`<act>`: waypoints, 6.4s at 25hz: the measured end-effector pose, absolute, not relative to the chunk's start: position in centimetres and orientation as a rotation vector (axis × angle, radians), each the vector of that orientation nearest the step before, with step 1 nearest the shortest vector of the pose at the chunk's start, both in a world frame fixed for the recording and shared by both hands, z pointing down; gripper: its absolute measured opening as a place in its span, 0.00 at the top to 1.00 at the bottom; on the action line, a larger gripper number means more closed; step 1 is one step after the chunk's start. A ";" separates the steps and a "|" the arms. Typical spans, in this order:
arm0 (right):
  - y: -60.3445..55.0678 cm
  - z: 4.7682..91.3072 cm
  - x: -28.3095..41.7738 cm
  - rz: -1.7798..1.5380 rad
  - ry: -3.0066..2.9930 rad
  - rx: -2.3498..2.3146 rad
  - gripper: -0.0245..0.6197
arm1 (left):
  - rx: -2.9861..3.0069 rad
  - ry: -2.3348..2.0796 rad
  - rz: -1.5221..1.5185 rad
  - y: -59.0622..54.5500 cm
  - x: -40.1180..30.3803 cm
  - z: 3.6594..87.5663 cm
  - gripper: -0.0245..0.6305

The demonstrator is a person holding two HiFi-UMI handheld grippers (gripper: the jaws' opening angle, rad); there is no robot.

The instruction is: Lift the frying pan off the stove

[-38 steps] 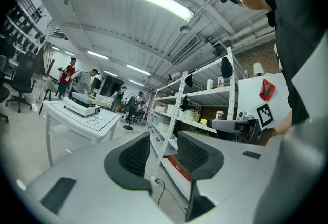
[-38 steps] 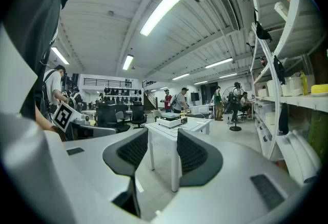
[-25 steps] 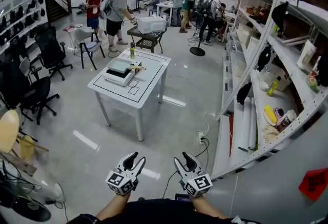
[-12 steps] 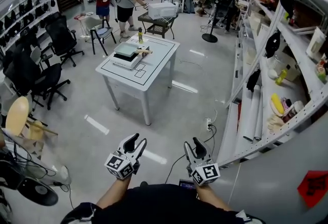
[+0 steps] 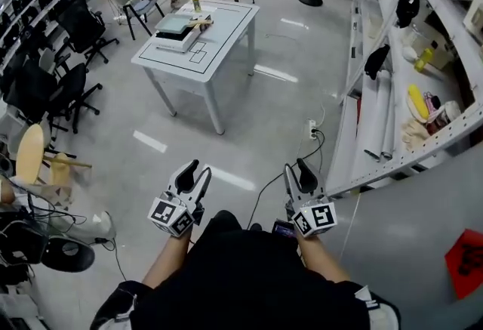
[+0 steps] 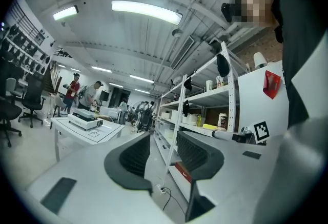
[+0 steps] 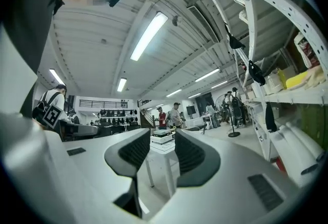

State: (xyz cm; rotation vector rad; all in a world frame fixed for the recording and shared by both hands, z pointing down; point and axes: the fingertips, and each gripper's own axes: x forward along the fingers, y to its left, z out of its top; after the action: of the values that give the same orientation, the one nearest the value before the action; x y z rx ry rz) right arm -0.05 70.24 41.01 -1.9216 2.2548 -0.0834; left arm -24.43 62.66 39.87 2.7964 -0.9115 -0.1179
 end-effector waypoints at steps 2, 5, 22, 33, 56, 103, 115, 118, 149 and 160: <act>70.0 41.6 0.2 -0.111 2.244 -1.926 0.72 | 2.777 -0.922 -0.110 62.2 -24.4 40.6 0.71; 69.1 42.6 -0.2 -0.139 2.268 -1.916 0.72 | 2.743 -0.933 -0.100 61.3 -24.5 41.9 0.71; 51.0 42.1 4.5 -0.144 2.307 -1.953 0.72 | 2.700 -0.915 -0.180 41.4 -19.3 42.7 0.71; 42.6 39.8 6.4 -0.014 2.293 -2.010 0.72 | 2.715 -0.853 -0.232 32.0 -17.1 42.9 0.71; 20.7 39.1 19.4 0.002 2.429 -1.705 0.74 | 2.583 -1.142 -0.198 13.8 -6.9 42.4 0.71; -29.0 37.8 10.3 -0.058 2.883 -0.792 0.72 | 2.049 -1.905 -0.419 -18.5 -18.6 43.1 0.71; -30.5 42.9 -1.2 -0.595 3.045 -0.082 0.69 | 1.746 -1.725 -0.512 -18.6 -22.5 47.3 0.66; -30.2 44.5 -4.4 -0.836 3.055 0.147 0.69 | 1.720 -1.599 -0.522 -19.0 -21.8 48.8 0.65; -19.4 54.2 -14.5 -2.441 2.480 1.059 0.68 | 1.392 -0.825 -0.837 -24.0 -16.6 57.0 0.62; -19.3 54.6 -14.3 -2.441 2.503 1.002 0.76 | 1.430 -0.822 -0.797 -23.9 -16.2 56.8 0.70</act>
State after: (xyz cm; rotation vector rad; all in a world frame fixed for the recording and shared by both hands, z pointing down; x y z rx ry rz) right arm -14.34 -19.27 54.61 1.0017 2.5032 -2.4406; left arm -16.23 -23.94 56.85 1.4295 -0.8220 -0.7973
